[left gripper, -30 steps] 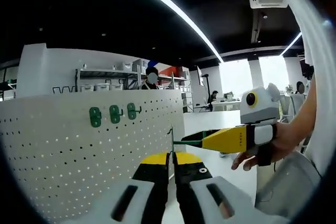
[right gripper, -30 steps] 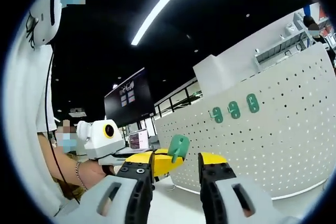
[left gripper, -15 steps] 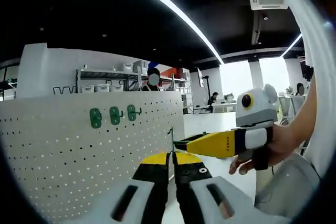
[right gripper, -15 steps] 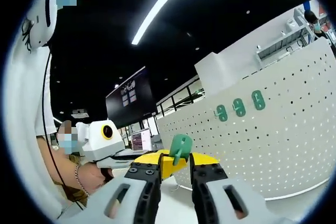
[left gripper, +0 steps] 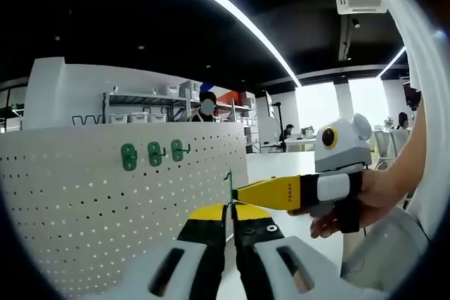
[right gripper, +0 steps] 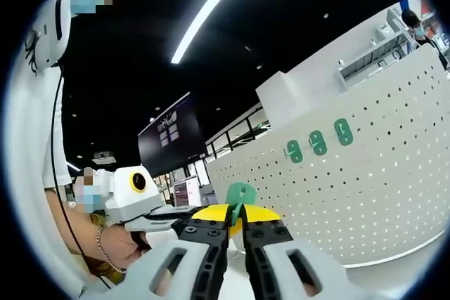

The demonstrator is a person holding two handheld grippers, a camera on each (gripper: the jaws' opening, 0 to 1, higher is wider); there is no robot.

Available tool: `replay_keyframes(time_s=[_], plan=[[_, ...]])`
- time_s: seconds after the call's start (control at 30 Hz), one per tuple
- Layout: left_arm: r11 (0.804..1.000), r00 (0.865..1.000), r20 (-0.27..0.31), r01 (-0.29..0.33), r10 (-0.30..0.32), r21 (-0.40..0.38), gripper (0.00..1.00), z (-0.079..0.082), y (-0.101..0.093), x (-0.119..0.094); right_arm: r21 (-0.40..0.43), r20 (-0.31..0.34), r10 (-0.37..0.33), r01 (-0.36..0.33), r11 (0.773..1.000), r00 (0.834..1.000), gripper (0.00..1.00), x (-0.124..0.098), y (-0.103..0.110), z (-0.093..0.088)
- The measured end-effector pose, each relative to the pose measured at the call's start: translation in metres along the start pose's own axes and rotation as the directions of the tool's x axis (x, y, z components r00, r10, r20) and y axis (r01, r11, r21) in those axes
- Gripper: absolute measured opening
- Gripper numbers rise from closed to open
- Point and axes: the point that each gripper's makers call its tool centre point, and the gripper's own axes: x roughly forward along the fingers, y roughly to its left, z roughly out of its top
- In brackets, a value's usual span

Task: Insert the hook assembly into the mounting plate slot until the hook locks in place.

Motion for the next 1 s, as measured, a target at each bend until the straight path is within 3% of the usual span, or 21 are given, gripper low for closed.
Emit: replay_keyframes(time_s=[0.47,1.0], plan=[[0.999,1.0,0.0,-0.026,0.026,-0.019,0.03,-0.0016,0.0013,-0.0003,0.102,0.029,-0.049,0.046,0.994,0.998,0.02,0.0021,-0.0049,0.0003],[0.999,0.999,-0.012,-0.041,0.041,-0.03,0.02,-0.0056,0.0057,-0.0023,0.156,0.01,-0.072,0.07,0.985,0.997,0.01,0.0058,-0.0057,-0.0053]])
